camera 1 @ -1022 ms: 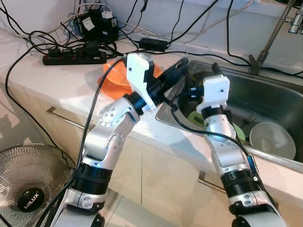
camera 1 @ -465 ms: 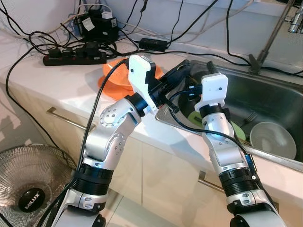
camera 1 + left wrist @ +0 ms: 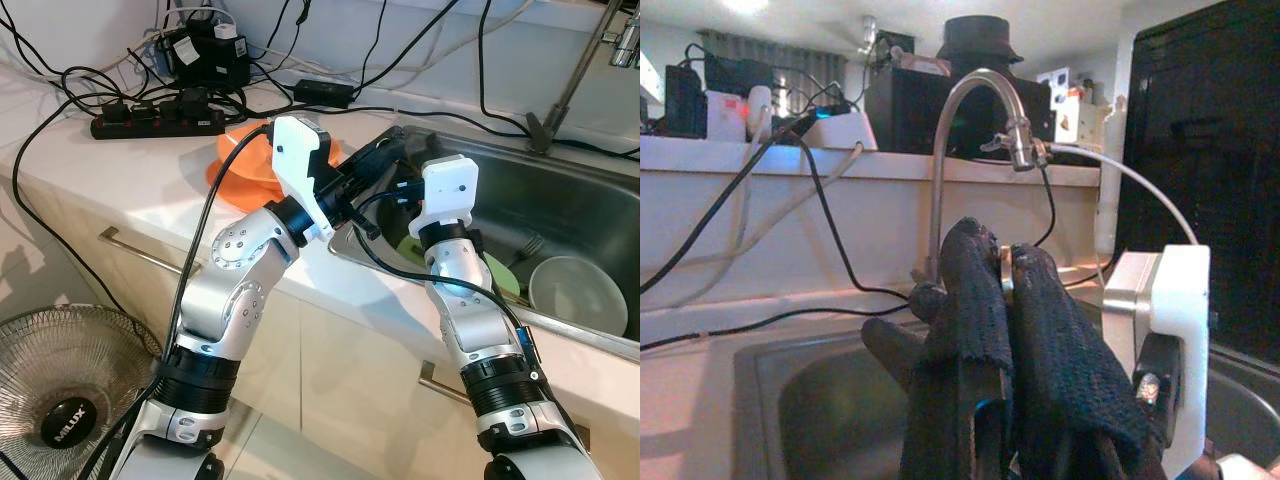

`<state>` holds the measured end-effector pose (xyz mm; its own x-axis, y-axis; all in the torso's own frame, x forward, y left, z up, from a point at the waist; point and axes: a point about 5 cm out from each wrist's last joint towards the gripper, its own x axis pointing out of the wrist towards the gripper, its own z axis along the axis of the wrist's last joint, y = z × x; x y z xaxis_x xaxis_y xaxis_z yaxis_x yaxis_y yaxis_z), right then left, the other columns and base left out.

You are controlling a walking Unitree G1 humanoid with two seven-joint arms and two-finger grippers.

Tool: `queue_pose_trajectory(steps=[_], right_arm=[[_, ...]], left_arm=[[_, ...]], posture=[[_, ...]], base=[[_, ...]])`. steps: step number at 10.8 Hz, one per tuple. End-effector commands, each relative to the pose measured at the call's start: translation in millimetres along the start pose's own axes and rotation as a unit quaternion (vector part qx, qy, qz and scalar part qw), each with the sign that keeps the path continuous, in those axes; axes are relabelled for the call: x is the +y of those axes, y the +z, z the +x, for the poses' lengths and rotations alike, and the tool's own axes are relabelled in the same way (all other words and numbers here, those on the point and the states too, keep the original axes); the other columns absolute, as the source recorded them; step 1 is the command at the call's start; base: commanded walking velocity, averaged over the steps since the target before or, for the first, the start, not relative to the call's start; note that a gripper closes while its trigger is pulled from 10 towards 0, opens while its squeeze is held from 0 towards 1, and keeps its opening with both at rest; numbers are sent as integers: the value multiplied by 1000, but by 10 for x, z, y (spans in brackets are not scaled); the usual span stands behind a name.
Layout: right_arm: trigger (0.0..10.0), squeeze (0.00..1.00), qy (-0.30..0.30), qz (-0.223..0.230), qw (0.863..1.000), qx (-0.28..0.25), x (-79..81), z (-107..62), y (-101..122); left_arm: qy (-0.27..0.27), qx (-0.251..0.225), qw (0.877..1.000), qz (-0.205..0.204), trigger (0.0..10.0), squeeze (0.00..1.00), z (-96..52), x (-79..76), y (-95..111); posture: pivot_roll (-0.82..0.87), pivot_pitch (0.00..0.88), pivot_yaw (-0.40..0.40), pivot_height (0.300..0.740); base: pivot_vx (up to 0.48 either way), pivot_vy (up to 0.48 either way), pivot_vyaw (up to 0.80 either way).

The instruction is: Kitchen organization

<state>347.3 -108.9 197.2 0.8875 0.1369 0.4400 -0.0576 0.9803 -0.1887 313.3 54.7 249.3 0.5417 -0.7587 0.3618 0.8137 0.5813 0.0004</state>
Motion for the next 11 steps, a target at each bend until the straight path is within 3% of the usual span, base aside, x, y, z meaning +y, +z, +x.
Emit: queue_pose_trajectory(steps=[1, 6, 7, 11], right_arm=[[0, 0, -10, 6, 1000, -15, -50, 29, 74], [0, 0, -8, 6, 1000, -12, -45, 22, 61], [0, 0, -8, 6, 1000, -11, -47, 21, 55], [0, 0, -12, 2, 1000, -2, -61, 13, 21]], left_arm=[[5, 3, 1000, 13, 10000, 0, -3, 18, 26], [31, 1, 999, 40, 10000, 0, 22, 80, 45], [42, 0, 999, 33, 10000, 1000, 17, 116, 38], [55, -10, 998, 37, 10000, 1000, 10, 144, 63]], posture=[[202, 8, 9, 740], [203, 8, 10, 740], [204, 9, 9, 740], [206, 6, 8, 740]], base=[[0, 0, 0], [0, 0, 0], [0, 0, 0], [0, 0, 0]])
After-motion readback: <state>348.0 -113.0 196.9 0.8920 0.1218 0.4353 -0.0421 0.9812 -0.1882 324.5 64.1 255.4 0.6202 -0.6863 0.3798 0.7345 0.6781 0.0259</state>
